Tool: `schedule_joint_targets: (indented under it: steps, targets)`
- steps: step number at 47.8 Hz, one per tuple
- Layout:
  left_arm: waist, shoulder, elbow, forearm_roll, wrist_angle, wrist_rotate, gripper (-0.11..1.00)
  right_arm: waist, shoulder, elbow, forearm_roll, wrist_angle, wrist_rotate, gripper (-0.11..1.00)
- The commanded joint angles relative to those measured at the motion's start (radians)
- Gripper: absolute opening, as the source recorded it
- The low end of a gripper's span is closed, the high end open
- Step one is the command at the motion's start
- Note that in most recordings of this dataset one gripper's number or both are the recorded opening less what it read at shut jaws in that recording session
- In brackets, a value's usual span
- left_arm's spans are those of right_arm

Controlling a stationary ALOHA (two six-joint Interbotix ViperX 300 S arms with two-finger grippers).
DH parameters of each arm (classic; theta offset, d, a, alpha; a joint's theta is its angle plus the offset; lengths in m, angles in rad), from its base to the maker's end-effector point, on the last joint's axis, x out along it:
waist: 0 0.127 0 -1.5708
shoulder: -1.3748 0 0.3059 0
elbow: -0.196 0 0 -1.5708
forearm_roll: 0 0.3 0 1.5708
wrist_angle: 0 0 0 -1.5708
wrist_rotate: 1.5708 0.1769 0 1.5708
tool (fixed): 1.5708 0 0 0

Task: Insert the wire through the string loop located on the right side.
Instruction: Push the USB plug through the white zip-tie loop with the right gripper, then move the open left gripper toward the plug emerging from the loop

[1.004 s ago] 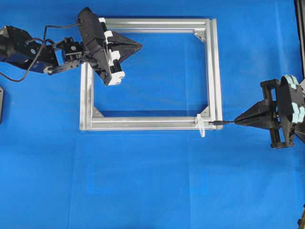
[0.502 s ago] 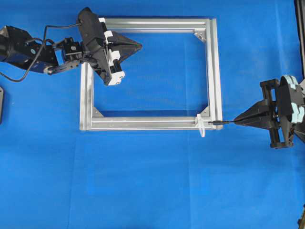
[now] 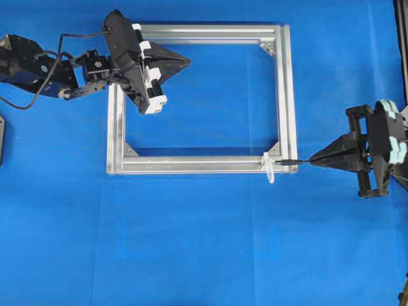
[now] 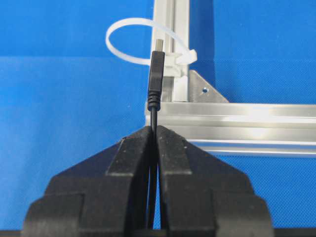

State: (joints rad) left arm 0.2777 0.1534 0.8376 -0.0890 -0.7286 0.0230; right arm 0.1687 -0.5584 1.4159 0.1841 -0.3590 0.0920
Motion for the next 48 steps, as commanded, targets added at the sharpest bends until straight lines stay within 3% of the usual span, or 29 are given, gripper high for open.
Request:
schedule_joint_targets:
  steps: [1, 22, 48]
  targets:
    - [0.002, -0.035, -0.014, 0.003, -0.005, 0.002, 0.00, -0.003, 0.040, -0.029, 0.003, -0.052, 0.002, -0.04]
    - [0.002, -0.035, -0.014, 0.005, -0.005, 0.005, 0.00, -0.002, 0.318, -0.163, 0.003, -0.209, 0.000, -0.04]
    - [-0.008, -0.038, -0.009, 0.005, -0.008, 0.003, 0.00, -0.003, 0.353, -0.193, 0.003, -0.213, -0.002, -0.04]
